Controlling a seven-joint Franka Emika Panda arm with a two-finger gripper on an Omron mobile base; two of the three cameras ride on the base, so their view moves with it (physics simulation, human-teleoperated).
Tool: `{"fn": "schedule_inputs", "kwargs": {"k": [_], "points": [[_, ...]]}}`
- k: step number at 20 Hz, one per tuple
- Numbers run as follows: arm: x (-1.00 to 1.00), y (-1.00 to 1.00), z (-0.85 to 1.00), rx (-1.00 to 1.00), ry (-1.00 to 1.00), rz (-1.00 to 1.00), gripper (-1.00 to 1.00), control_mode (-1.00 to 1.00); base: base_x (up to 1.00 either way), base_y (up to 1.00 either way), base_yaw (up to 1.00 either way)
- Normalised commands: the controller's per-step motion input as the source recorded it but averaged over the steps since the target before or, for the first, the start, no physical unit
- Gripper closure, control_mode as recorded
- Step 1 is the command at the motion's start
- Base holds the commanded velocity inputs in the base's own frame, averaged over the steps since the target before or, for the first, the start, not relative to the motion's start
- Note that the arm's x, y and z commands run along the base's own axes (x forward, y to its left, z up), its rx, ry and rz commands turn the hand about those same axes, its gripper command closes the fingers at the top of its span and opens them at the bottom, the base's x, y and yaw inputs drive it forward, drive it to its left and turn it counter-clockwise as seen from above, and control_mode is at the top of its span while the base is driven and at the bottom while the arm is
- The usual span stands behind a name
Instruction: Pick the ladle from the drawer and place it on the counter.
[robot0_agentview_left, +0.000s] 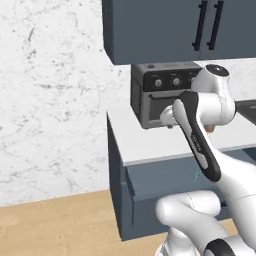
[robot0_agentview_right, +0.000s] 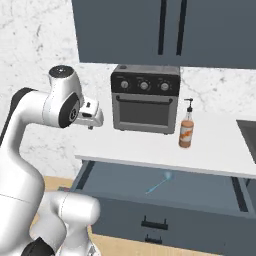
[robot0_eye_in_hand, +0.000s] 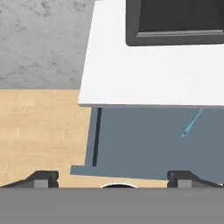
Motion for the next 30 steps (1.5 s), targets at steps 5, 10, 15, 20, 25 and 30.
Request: {"fn": "schedule_inputs", "kwargs": {"k": [5,10,15,20,25,30], "points": [[0.00,0.00,0.00,0.00,0.00,0.00,-1.00,1.00,-0.36,1.00,-0.09],[0.00,0.00,0.00,0.00,0.00,0.00,-1.00,1.00,-0.03,0.92,-0.15],[0.00,0.00,0.00,0.00,0.00,0.00,-1.00,1.00,0.17,0.67,-0.24],[0.00,0.00,0.00,0.00,0.00,0.00,-1.00,1.00,0.23,0.19,-0.36],[0.00,0.00,0.00,0.00,0.00,0.00,-1.00,1.00,0.42,0.02,-0.39],[0.00,0.00,0.00,0.00,0.00,0.00,-1.00,1.00,0.51,0.15,-0.36]]}}
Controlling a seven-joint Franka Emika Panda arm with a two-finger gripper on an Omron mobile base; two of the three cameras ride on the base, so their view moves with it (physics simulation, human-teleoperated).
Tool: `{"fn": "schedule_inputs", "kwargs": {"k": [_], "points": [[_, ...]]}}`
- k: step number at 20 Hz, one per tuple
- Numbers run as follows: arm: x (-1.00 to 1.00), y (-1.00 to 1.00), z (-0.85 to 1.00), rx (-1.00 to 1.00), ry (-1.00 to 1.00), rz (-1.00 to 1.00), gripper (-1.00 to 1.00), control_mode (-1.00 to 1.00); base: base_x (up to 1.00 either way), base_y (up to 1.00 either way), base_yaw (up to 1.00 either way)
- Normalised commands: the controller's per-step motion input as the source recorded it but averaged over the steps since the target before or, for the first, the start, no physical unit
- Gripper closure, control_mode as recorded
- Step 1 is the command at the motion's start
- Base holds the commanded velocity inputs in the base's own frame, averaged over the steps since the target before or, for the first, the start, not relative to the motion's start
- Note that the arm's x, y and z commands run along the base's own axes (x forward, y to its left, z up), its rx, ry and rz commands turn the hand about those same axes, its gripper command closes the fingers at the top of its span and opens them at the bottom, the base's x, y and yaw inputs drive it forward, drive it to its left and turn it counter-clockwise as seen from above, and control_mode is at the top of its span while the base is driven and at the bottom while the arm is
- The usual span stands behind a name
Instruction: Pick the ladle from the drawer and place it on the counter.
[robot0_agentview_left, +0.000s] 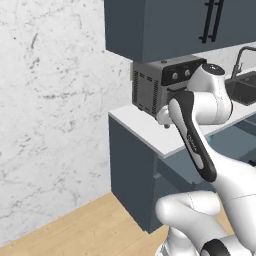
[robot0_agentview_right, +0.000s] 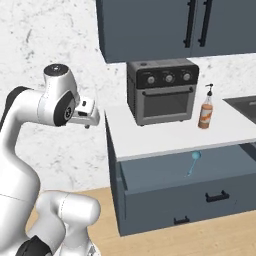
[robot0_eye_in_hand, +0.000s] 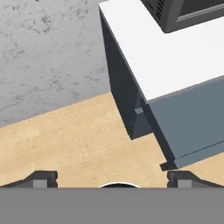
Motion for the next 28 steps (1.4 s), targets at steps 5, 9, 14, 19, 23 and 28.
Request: {"fn": "schedule_inputs", "kwargs": {"k": [5,9,14,19,23,28], "points": [[0.00,0.00,0.00,0.00,0.00,0.00,-1.00,1.00,0.24,0.02,-0.19],[0.00,-0.03,0.00,0.00,0.00,0.00,-1.00,-1.00,0.00,0.00,0.00],[0.00,-0.54,0.00,0.00,0.01,-0.08,-1.00,-1.00,0.00,0.00,0.00],[0.00,-0.97,-0.02,0.00,0.04,-0.18,-1.00,-1.00,0.00,0.00,0.00],[0.00,-1.00,-0.09,0.00,0.09,-0.24,-1.00,-1.00,0.00,0.00,0.00],[0.00,-1.00,-0.26,0.01,0.14,-0.36,-1.00,-1.00,0.00,0.00,0.00]]}}
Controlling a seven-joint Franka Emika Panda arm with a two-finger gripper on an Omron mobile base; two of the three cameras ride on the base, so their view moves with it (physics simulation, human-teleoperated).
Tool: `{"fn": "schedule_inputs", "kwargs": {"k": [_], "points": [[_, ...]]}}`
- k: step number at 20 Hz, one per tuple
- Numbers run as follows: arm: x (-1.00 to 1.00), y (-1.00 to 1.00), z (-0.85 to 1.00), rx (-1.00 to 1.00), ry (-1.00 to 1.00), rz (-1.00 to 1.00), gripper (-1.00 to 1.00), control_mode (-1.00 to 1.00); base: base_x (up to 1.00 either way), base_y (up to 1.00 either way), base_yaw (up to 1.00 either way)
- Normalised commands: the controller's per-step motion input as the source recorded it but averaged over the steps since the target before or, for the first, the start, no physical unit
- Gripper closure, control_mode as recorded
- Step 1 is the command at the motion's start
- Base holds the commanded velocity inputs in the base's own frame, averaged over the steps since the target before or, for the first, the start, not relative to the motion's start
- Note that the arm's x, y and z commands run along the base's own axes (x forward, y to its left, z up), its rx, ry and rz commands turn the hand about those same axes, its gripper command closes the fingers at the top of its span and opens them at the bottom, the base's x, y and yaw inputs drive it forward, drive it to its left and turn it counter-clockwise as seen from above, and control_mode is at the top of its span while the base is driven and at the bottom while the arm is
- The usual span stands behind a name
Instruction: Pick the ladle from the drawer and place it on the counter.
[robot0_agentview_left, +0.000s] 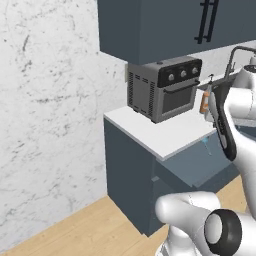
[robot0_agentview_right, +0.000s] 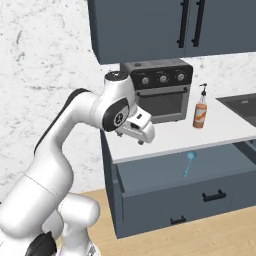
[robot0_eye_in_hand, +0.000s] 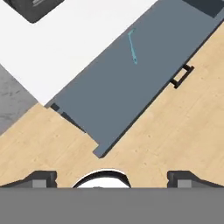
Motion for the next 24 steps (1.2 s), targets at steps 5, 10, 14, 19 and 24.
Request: {"fn": "schedule_inputs", "kwargs": {"k": [5,10,14,19,24], "points": [[0.00,-1.00,-0.50,0.01,0.25,-0.43,-1.00,-1.00,0.00,0.00,0.00],[0.05,-1.00,-0.86,0.01,0.24,-0.39,-1.00,-1.00,0.00,0.00,0.00],[0.26,-0.66,-0.91,0.11,0.10,-0.19,-1.00,-1.00,0.00,0.00,0.00],[0.45,-0.37,-0.74,0.06,0.07,-0.10,-1.00,-1.00,0.00,0.00,0.00],[0.63,-0.07,-0.44,0.00,0.00,-0.07,-1.00,-1.00,0.00,0.00,0.00]]}}
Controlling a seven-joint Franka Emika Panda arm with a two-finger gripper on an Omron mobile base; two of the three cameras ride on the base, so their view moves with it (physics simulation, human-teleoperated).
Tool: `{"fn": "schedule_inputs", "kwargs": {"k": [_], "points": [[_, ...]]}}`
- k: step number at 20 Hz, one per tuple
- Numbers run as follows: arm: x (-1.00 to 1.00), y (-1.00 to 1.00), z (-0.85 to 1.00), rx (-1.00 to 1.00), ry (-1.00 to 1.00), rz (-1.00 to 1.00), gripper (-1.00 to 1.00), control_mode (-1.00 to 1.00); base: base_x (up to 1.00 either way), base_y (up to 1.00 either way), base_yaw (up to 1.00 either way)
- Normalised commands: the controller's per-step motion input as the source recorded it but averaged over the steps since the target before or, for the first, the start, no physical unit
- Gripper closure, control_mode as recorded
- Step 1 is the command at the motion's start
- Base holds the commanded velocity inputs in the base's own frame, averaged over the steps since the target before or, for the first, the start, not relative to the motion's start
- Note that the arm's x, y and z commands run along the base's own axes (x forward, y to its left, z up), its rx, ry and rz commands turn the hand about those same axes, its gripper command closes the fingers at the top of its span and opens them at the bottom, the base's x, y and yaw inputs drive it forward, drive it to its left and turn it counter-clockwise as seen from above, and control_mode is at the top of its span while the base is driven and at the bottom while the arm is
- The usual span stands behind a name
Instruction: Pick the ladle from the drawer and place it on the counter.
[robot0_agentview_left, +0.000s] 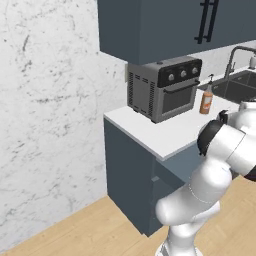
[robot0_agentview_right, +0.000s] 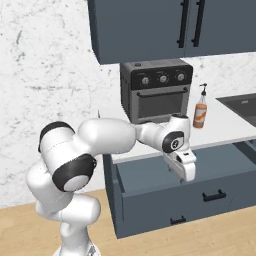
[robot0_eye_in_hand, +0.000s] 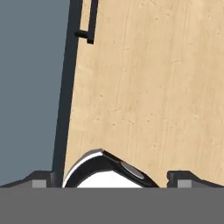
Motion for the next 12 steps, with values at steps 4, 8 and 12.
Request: {"fn": "schedule_inputs", "kwargs": {"k": [4,8,12], "points": [[0.37,-0.05,-0.55,0.00,0.00,-0.07,-1.00,-1.00,0.00,0.00,0.00],[0.31,-0.05,-0.51,0.06,0.00,-0.06,-1.00,-1.00,0.00,0.00,0.00],[0.15,-0.02,-0.50,0.02,0.00,-0.01,-1.00,-1.00,0.00,0.00,0.00]]}}
